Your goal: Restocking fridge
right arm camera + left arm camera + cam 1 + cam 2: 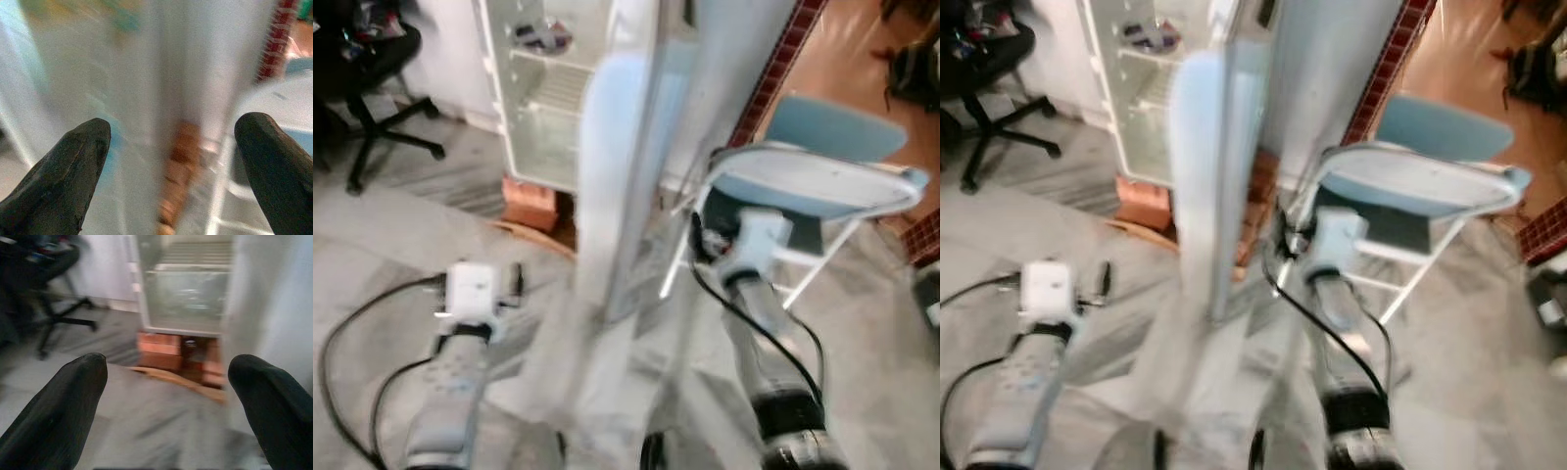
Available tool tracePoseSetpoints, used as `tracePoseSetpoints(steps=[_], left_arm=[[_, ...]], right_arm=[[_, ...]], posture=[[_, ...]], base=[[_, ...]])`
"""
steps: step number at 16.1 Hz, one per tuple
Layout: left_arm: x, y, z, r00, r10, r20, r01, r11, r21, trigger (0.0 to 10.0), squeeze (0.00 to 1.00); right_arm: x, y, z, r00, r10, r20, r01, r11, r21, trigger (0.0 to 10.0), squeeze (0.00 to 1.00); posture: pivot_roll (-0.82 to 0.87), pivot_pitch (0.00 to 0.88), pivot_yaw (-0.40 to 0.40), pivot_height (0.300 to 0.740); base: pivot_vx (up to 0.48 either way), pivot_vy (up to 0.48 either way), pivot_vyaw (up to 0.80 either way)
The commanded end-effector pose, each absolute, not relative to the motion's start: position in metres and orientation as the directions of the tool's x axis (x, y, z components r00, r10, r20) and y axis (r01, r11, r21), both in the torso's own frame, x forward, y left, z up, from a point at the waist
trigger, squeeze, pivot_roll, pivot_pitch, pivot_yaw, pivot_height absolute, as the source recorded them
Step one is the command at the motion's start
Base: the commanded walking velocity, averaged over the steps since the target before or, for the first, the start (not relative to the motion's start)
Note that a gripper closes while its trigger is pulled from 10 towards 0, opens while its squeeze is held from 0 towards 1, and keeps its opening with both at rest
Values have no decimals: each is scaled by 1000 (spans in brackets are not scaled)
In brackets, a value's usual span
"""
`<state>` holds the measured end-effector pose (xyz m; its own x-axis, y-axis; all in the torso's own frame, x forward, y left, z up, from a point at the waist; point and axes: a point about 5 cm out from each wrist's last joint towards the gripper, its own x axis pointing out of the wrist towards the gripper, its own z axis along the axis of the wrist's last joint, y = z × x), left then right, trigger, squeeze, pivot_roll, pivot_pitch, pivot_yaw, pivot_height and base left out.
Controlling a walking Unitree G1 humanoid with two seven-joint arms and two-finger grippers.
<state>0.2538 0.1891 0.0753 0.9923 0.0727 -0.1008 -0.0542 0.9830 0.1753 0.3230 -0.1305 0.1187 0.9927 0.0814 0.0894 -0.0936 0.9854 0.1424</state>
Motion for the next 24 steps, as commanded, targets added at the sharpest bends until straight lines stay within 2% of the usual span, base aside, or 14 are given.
tracePoseSetpoints(steps=[1,3,5,6,7,8,9,10,14,17,18,20,22,24], left_arm=[[253,179,74,994,53,-100,-40,990,132,10000,0],[254,178,74,992,69,-104,-51,986,162,10000,0],[255,175,74,994,52,-99,-36,987,156,10000,0],[255,173,74,994,45,-97,-29,987,158,10000,0],[255,172,75,995,43,-95,-28,987,158,10000,0],[253,173,74,994,47,-95,-31,987,159,10000,0],[253,174,74,994,48,-96,-32,987,160,10000,0],[253,174,73,994,48,-99,-31,986,162,10000,0],[254,171,72,993,39,-111,-22,988,153,10000,0],[255,170,71,993,34,-114,-17,988,152,10000,0],[257,168,75,996,24,-83,-8,982,190,10000,0],[258,162,84,999,-20,-45,29,975,220,10000,0],[252,152,87,998,-60,-28,65,971,229,10000,0],[245,145,84,992,-122,-13,122,957,262,10000,0]], right_arm=[[331,-146,120,998,-3,69,-9,985,170,10000,0],[342,-137,129,997,-12,77,-3,983,186,10000,0],[352,-112,144,992,63,110,-87,969,232,10000,0],[352,-85,157,957,226,181,-278,893,354,10000,0],[347,-71,168,912,331,243,-403,834,377,10000,0],[331,-52,180,801,493,339,-598,672,436,10000,0],[326,-48,181,764,536,359,-645,621,445,10000,0],[320,-47,167,756,579,303,-653,648,391,10000,0],[315,-86,116,871,485,75,-490,855,171,10000,0],[308,-106,108,908,416,53,-420,901,110,10000,0],[311,-121,111,942,326,79,-334,936,116,10000,0],[311,-134,118,959,262,108,-272,959,86,10000,0],[299,-139,114,968,246,54,-249,968,42,10000,0],[281,-148,103,949,316,-6,-316,948,-25,10000,0]], posture=[[119,137,-68,740],[121,133,-67,740],[129,129,-69,740],[142,127,-72,740],[142,127,-72,740],[142,127,-72,740],[140,125,-75,740],[139,126,-74,740],[133,127,-70,740],[129,130,-66,740],[129,138,-60,740],[140,139,-53,740],[130,130,-29,740],[89,121,-15,740]], base=[[0,420,0],[0,216,0],[0,0,0],[0,0,0],[0,0,0],[0,0,0],[0,0,0],[0,0,0],[0,0,0],[0,0,0],[0,0,0],[0,0,0],[0,0,0],[0,0,0]])
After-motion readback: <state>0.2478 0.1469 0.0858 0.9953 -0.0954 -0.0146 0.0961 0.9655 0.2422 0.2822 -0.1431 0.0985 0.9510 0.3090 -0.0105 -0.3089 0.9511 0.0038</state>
